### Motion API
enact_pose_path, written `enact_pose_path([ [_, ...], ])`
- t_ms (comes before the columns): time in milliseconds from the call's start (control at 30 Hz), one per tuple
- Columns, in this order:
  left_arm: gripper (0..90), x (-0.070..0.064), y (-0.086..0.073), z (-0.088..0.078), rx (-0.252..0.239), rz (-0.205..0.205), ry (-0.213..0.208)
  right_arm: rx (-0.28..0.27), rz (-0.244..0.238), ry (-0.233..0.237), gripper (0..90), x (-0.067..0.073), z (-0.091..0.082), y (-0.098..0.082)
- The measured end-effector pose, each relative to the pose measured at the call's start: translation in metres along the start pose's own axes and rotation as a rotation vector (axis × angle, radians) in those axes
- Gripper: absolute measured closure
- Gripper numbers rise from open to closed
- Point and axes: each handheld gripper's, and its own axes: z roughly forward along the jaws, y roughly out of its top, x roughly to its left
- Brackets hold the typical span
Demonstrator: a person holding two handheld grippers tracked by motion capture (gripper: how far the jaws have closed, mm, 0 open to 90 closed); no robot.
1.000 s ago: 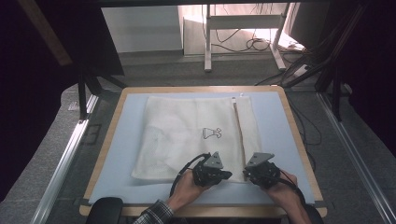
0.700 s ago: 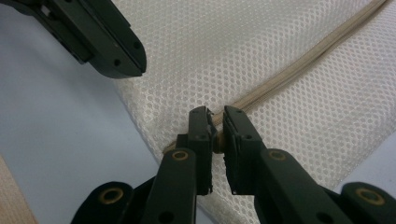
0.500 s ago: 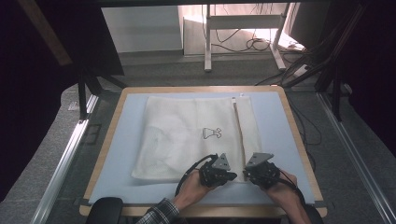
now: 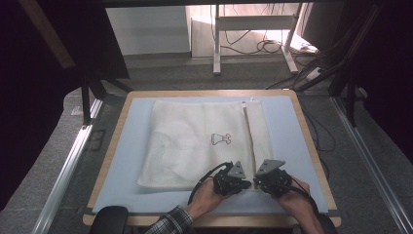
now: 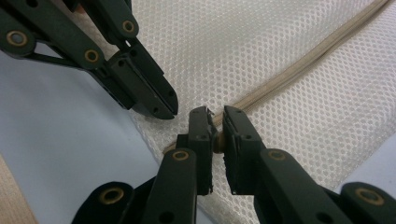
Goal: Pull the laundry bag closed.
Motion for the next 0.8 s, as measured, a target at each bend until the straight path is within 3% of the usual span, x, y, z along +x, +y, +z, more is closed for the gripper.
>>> enact_pose_path([
  [100, 89.8, 0.0001, -0.0001, 0.0001, 0.001, -0.003, -0.003, -0.001, -0.007, 0.000, 81.4, 0.0001, 0.0003, 0.0003],
  [267, 89.9, -0.0042, -0.0006, -0.0008, 0.015, 0.049, 0.036, 0.004, -0.024, -0.003, 81.8, 0.0008, 0.0006, 0.0009],
  [633, 90.0, -0.0050, -0.0015, -0.0012, 0.014, 0.033, 0.040, -0.005, -0.096, -0.014, 83.1, -0.0013, 0.0025, 0.0035],
  [800, 90.0, -0.0057, -0.0015, -0.0011, 0.013, 0.039, 0.046, -0.009, -0.100, -0.030, 84.7, -0.0035, 0.0037, 0.0048],
])
